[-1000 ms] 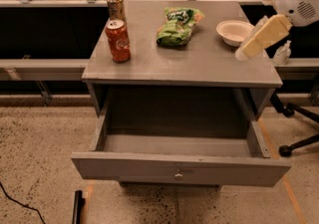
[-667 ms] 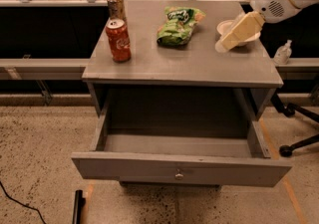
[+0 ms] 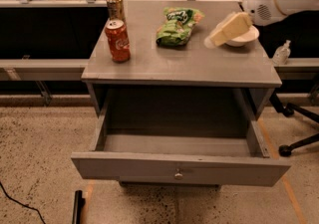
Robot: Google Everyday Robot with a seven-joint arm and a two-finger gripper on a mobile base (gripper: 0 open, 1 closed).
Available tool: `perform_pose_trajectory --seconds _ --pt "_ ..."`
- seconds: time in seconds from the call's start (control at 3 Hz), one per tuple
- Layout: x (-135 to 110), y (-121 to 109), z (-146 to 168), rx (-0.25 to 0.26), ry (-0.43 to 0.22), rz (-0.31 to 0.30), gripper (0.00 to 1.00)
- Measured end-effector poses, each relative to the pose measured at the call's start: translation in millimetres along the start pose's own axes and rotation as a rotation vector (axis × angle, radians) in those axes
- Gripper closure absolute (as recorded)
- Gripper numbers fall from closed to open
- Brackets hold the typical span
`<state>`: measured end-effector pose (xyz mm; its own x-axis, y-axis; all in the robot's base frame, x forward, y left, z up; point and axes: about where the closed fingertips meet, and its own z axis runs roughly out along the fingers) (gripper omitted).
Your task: Place green rice chip bag into top drawer
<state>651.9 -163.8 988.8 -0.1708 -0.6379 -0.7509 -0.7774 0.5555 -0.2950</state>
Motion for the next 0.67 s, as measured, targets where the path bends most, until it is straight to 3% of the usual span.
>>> perform_pose_trajectory --seconds 0.33,0.67 --pt "-21.2 -14.8 37.2 0.060 -0.115 0.039 0.00" --pt "-36.3 -37.1 76.9 0.089 -0.207 0.126 0.00"
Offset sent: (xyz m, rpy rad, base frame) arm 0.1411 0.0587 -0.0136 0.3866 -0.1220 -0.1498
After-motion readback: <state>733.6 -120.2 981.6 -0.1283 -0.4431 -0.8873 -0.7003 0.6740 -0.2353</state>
